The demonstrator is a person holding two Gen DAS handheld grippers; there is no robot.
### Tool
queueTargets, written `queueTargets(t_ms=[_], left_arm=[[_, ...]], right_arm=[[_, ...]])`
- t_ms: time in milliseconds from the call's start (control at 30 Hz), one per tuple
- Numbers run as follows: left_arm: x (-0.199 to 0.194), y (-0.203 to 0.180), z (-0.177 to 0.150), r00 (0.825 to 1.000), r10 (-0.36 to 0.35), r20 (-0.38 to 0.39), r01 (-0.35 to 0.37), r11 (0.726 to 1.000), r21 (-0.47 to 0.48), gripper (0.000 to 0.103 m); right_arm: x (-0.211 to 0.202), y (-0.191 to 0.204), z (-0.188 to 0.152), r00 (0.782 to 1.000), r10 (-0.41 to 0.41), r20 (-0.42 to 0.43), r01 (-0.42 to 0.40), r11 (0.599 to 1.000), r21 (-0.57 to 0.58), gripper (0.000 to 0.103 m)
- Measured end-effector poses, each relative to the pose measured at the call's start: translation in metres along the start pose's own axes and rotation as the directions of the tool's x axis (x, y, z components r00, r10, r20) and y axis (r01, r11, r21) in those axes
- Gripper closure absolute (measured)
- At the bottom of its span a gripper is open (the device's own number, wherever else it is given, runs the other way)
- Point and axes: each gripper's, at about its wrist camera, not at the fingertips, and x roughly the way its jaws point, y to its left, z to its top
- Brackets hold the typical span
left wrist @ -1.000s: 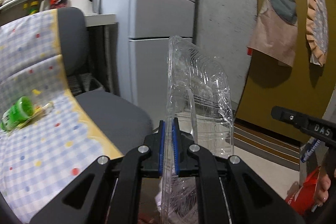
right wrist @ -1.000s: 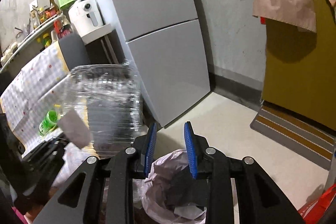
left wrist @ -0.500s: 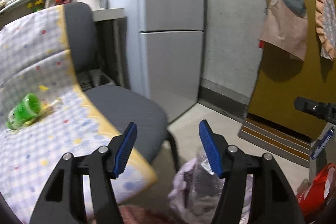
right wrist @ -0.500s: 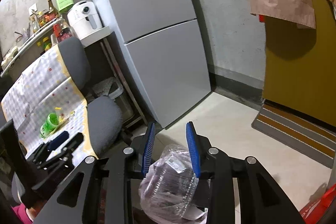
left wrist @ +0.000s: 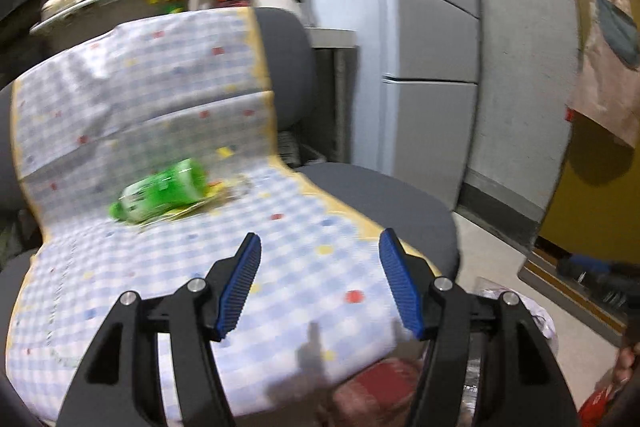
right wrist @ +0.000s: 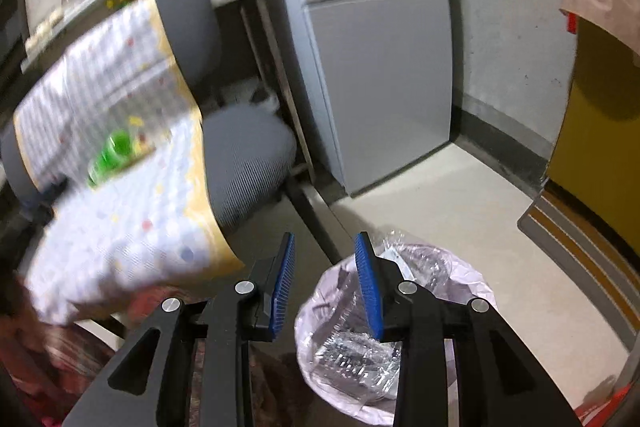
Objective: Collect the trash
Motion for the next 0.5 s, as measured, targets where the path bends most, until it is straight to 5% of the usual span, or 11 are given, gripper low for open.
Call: queueTargets(t_ms=[200,500], left_arm=[[0.005,0.04,-0.008,0.997,0.071,-0.037,-0.074,0.994,-0.086,0.043],[0.014,0.049,-0.015,0.994,0.087,-0.065,-0.093,0.991,-0.093,0.043]], right_arm=[[0.075,0.004,-0.023,0.995,-0.067,-0.068,0.066,0.998,-0.022,0.072],[0.156,-0.01,-0.045,0.971,-0.133,-0.198,0.145,0.989,0.044,0.072]])
